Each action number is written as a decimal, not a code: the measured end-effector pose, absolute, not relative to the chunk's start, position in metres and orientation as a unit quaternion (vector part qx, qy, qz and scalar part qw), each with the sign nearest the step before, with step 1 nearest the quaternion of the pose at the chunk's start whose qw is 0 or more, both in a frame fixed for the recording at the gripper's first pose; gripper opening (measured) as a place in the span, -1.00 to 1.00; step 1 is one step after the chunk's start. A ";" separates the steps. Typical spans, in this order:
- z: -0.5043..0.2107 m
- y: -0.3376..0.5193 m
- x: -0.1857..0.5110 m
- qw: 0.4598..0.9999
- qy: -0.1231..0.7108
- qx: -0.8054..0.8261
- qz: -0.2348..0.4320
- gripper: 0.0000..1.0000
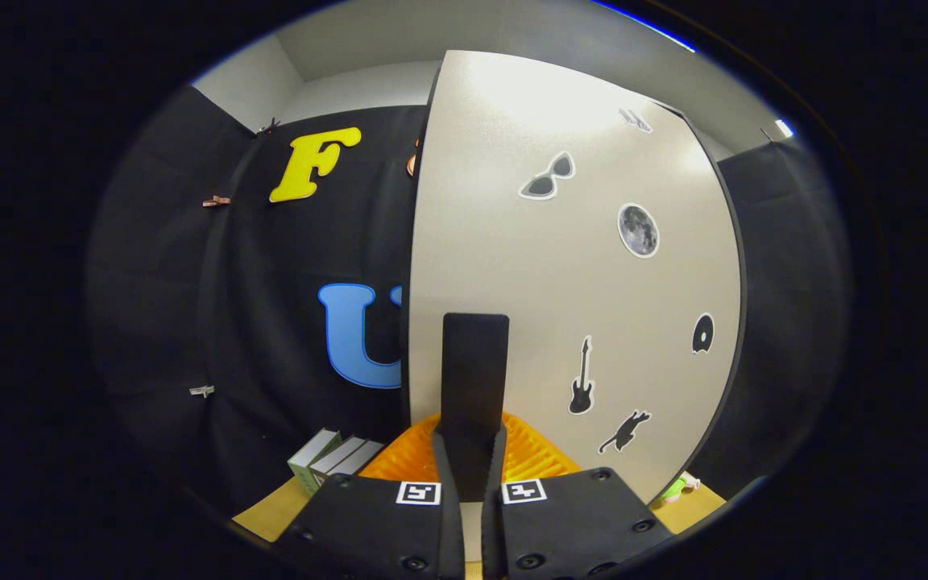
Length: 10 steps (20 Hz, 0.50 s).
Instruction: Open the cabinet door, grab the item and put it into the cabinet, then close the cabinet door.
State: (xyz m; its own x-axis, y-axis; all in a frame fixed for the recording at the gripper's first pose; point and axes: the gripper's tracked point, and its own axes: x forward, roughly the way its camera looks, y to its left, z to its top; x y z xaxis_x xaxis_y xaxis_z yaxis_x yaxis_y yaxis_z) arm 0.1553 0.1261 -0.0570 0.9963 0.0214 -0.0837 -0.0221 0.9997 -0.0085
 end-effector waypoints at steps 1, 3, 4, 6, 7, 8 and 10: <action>-0.053 0.126 0.149 0.999 0.041 -0.007 0.012 -0.75; -0.055 0.123 0.146 0.999 0.038 -0.009 0.013 -0.75; -0.054 0.122 0.143 0.999 0.037 -0.010 0.015 -0.75; -0.052 0.120 0.136 0.999 0.042 -0.013 0.024 -0.75; -0.048 0.120 0.133 0.998 0.045 -0.014 0.030 -0.75; -0.043 0.122 0.128 0.998 0.045 -0.015 0.036 -0.75; -0.039 0.121 0.122 0.998 0.043 -0.014 0.048 -0.75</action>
